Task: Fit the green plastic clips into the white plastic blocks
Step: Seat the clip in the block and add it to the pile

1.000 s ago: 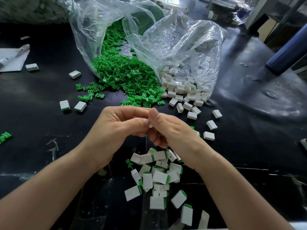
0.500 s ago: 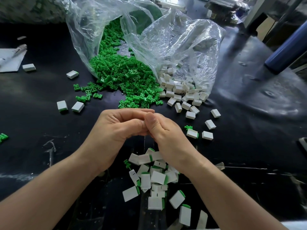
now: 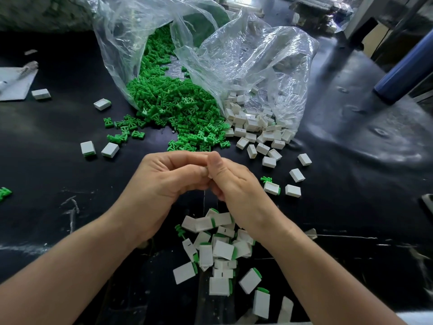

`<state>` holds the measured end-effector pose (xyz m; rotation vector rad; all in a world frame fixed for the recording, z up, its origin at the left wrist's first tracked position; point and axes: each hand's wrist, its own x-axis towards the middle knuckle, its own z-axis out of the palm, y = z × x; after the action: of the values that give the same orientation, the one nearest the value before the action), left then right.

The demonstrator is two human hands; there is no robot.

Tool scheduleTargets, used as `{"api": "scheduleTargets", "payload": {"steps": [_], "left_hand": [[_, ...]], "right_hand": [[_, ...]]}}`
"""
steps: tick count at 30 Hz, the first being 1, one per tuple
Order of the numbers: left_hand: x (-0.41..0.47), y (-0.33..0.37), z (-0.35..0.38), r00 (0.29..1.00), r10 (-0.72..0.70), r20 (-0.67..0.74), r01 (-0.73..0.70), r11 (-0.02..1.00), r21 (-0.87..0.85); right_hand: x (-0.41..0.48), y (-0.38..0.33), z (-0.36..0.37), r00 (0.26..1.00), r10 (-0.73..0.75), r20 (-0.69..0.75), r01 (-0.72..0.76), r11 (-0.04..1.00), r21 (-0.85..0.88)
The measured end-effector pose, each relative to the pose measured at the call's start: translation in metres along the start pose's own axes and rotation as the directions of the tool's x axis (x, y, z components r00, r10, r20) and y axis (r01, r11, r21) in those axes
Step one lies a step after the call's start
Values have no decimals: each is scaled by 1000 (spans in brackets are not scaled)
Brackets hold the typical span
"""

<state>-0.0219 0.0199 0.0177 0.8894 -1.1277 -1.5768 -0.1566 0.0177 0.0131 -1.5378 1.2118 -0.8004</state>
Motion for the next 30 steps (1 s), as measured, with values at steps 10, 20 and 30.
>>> {"api": "scheduleTargets", "payload": {"steps": [10,20,30], "left_hand": [[0,0,0,996,-64,-60,68,996,66],[-10,7,11,977,-148,156,105,961,255],[-10,6,10,988,-106,112,73,961,268]], "right_hand": [[3,-6,-17,991,129,-27,-128,991,35],[17,16,-27,940,-102,-326,-81,861,-502],[32,21,-17,989,-96,114,148,544,-826]]}}
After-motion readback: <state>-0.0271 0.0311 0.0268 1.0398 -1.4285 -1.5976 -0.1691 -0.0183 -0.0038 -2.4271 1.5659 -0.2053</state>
